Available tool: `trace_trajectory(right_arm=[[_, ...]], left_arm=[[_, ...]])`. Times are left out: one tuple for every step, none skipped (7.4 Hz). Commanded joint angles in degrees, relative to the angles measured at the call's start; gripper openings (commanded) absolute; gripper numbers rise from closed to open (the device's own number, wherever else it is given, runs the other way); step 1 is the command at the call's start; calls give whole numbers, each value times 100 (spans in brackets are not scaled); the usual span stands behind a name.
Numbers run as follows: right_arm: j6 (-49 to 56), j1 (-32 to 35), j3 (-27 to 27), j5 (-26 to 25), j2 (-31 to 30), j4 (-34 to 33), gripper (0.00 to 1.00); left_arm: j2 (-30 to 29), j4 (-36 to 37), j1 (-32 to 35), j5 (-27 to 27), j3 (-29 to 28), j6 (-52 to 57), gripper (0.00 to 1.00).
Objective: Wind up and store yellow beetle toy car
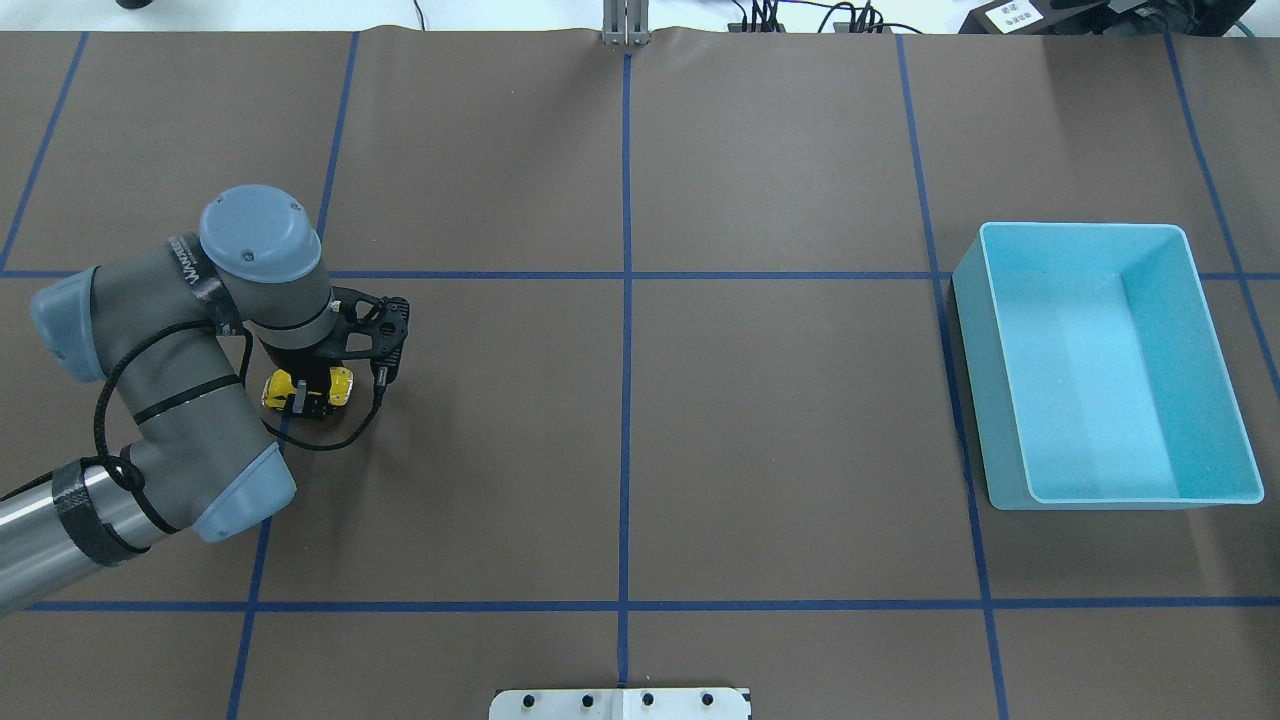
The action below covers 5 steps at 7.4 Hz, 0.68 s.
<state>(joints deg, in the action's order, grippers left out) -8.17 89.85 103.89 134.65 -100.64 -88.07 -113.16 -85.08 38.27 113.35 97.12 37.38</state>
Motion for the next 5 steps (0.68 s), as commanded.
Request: trace_trajectory(right_arm=[[0,-3,0,0,0,0,100],[0,-3,0,0,0,0,100],[0,-3,0,0,0,0,100],[0,-3,0,0,0,0,100],[0,-3,0,0,0,0,100]], left_arm=[[109,-88,5,20,52,94,0],[127,-97,14,116,61,155,0],[205,-97,14,117,113,165,0],[241,-105,14,126,140,165,0],[285,-193,23,126,140,191,0]])
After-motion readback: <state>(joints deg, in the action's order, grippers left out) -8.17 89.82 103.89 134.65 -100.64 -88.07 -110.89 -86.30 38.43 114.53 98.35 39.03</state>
